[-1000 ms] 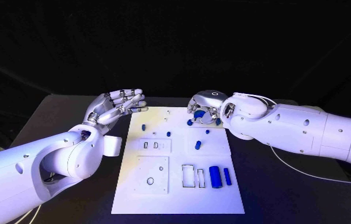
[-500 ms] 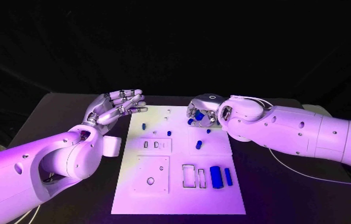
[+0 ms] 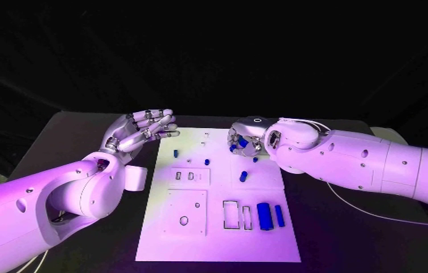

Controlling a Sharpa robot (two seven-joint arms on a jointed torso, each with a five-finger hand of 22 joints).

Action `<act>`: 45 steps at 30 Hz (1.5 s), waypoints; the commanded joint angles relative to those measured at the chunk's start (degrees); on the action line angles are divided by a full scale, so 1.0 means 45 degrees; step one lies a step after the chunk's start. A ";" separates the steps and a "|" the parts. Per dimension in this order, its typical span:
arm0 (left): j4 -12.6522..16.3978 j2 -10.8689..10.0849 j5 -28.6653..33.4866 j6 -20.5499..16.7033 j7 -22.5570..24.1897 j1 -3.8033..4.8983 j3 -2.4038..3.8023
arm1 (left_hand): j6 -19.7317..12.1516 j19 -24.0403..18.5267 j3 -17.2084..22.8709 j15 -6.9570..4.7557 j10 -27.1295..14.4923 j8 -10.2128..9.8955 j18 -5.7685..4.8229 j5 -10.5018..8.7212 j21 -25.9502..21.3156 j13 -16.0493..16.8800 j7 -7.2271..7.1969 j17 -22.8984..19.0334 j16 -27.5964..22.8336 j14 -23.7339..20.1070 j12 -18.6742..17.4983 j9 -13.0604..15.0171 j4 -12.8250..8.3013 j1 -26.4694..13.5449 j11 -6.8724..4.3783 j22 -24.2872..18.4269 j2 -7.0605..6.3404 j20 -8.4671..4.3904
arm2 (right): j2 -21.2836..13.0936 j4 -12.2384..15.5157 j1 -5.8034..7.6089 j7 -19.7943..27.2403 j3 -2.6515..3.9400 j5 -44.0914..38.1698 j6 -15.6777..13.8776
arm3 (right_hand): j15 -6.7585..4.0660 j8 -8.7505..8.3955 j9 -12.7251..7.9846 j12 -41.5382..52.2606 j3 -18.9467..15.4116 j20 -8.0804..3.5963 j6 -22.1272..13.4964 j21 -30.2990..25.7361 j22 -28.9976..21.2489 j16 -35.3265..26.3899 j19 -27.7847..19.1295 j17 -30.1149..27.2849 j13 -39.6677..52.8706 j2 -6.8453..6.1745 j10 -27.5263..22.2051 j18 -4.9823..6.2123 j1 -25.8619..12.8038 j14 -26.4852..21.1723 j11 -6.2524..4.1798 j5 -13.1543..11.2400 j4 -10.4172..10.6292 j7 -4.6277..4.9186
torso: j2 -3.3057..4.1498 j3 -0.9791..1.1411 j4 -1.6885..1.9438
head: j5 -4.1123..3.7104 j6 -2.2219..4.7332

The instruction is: Assemble the parts on the task board

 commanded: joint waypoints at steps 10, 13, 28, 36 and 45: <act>0.0038 -0.0019 -0.0046 0.0237 -0.0017 0.0043 0.0012 | 0.0049 0.0074 0.0072 0.0066 0.0062 -0.0068 0.0068 0.0012 -0.0029 -0.0014 0.0368 0.0018 -0.0075 0.0068 -0.0086 -0.0023 0.0024 -0.0129 0.0067 -0.0018 -0.0005 0.0021 | 0.0006 0.0007 -0.0020 -0.0250 -0.0003 -0.0340 -0.0443 | -0.0299 0.0707 0.0608 0.0243 0.0637 -0.0212 0.0626 0.0465 0.0619 0.0267 0.0249 0.0233 0.0264 0.0770 0.0936 -0.0297 0.0239 0.0674 -0.0338 -0.0419 -0.0228 -0.0343 | 0.0068 -0.0024 0.0045 | -0.0022 -0.0060; 0.0021 -0.0018 -0.0046 0.0238 -0.0040 0.0045 0.0012 | 0.0048 0.0078 0.0088 0.0067 0.0061 -0.0075 0.0068 0.0011 -0.0032 -0.0014 0.0374 0.0023 -0.0081 0.0073 -0.0102 -0.0026 0.0022 -0.0129 0.0070 -0.0023 0.0015 0.0021 | -0.0052 0.0122 -0.0020 -0.0193 0.0001 -0.0377 -0.0974 | -0.0334 0.0850 0.0768 0.0254 0.0713 -0.0249 0.0664 0.0550 0.0747 0.0292 0.0292 0.0247 0.0321 0.0820 0.1067 -0.0321 0.0253 0.0678 -0.0384 -0.0485 -0.0328 -0.0379 | 0.0066 -0.0018 0.0061 | -0.0012 -0.0041; -0.0030 0.0059 -0.0044 0.0259 -0.0092 0.0047 0.0011 | 0.0047 0.0086 0.0119 0.0068 0.0065 -0.0084 0.0070 0.0010 -0.0036 -0.0012 0.0375 0.0030 -0.0092 0.0079 -0.0124 -0.0029 0.0007 -0.0114 0.0073 -0.0030 0.0042 0.0021 | 0.0547 -0.0266 0.0220 -0.0386 0.0096 -0.0132 -0.3041 | -0.0342 0.1080 0.1129 0.0152 0.0833 -0.0283 0.0538 0.0653 0.0911 0.0367 0.0327 0.0307 0.0429 0.0719 0.1156 -0.0347 0.0156 0.0694 -0.0382 -0.0212 -0.0609 -0.0344 | 0.0128 -0.0062 0.0127 | -0.0082 0.0306; -0.0038 0.0178 -0.0044 0.0260 -0.0103 0.0048 0.0011 | 0.0049 0.0091 0.0140 0.0068 0.0070 -0.0091 0.0070 0.0011 -0.0040 -0.0011 0.0375 0.0035 -0.0101 0.0082 -0.0141 -0.0032 -0.0007 -0.0101 0.0073 -0.0037 0.0053 0.0021 | 0.1493 -0.1162 0.0245 -0.0229 0.0102 0.0141 -0.3224 | -0.0334 0.1084 0.1167 0.0107 0.0848 -0.0276 0.0482 0.0665 0.0932 0.0360 0.0330 0.0277 0.0433 0.0706 0.1113 -0.0350 0.0114 0.0689 -0.0371 -0.0263 -0.0626 -0.0337 | 0.0160 -0.0079 0.0233 | -0.0152 0.0407; -0.0081 0.0260 -0.0044 0.0276 -0.0110 0.0048 0.0011 | 0.0049 0.0091 0.0140 0.0068 0.0070 -0.0091 0.0070 0.0011 -0.0040 -0.0011 0.0375 0.0035 -0.0101 0.0082 -0.0141 -0.0032 -0.0007 -0.0101 0.0073 -0.0037 0.0053 0.0021 | 0.2099 -0.1718 0.0187 -0.0082 0.0096 0.0262 -0.3113 | -0.0325 0.1088 0.1194 0.0082 0.0856 -0.0270 0.0446 0.0653 0.0916 0.0364 0.0317 0.0272 0.0437 0.0702 0.1092 -0.0346 0.0074 0.0688 -0.0359 -0.0290 -0.0627 -0.0325 | 0.0181 -0.0096 0.0266 | -0.0151 0.0426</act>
